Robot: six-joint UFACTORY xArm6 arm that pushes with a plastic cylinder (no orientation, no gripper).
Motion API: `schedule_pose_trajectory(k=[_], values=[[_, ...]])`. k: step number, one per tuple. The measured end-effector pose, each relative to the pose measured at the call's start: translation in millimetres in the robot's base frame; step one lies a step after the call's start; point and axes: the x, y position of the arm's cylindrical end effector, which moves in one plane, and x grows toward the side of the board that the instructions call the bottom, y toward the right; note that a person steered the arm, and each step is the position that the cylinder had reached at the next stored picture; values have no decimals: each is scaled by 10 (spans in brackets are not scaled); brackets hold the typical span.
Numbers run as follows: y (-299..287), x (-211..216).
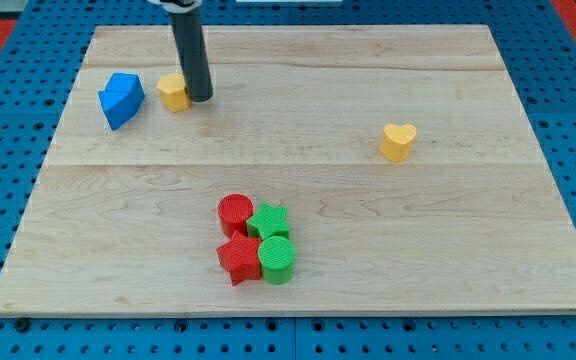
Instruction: Slightly move the yellow hexagon towards the blue cube
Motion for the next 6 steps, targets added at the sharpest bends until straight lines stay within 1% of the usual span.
schedule_pose_trajectory(k=[1, 2, 3, 4, 5, 6], values=[[265, -48], [223, -187], [-85, -189], [-64, -189], [613, -189], [1629, -190]])
